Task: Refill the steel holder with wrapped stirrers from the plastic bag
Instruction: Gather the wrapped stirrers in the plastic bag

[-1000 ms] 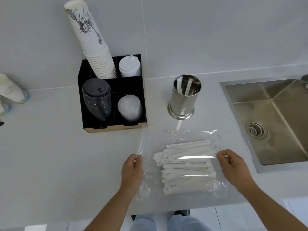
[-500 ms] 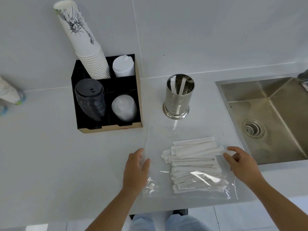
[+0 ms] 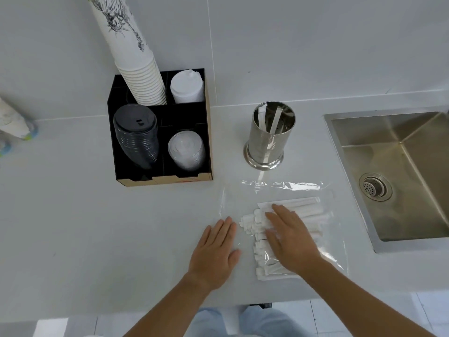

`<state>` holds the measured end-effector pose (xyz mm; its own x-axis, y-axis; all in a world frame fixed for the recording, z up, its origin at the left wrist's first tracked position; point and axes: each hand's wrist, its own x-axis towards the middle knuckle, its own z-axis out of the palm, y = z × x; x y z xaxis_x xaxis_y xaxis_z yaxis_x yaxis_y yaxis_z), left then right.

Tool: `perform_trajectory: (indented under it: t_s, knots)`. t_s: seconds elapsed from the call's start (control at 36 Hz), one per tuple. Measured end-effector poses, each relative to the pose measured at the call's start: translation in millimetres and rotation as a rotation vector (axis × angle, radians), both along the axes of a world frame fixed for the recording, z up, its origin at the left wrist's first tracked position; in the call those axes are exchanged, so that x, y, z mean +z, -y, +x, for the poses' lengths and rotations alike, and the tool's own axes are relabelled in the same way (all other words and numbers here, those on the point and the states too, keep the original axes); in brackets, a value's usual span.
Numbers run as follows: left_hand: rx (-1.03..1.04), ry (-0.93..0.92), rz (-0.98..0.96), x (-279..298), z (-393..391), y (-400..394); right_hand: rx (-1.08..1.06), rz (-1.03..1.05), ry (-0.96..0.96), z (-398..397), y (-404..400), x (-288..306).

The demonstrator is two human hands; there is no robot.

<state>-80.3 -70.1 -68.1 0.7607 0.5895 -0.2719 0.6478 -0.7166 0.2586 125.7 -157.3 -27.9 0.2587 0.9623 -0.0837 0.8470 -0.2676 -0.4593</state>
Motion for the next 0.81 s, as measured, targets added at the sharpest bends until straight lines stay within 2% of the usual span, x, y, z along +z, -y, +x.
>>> perform_trajectory:
  t_s: [0.11,0.28,0.39,0.47,0.56,0.67,0.81]
  knots:
    - [0.006,-0.012,-0.016,2,0,-2,0.086,-0.161,0.109,-8,-5,-17]
    - [-0.002,0.074,0.023,11,6,-12,0.067,-0.243,0.192,-15,-14,-17]
    - [-0.056,0.011,-0.023,8,3,-11,0.117,-0.262,0.177,-21,-35,-19]
    - [-0.065,0.029,0.0,11,-1,4,0.079,-0.266,0.132,-29,-51,-20]
    - [-0.063,0.085,-0.01,13,-3,19,0.007,-0.298,0.153,-33,-57,-24]
    - [-0.089,0.199,-0.12,16,-9,22,-0.01,-0.346,0.221,-30,-48,-32]
    - [0.086,0.362,-0.245,27,-11,-13,0.021,-0.343,0.257,-32,-41,-34]
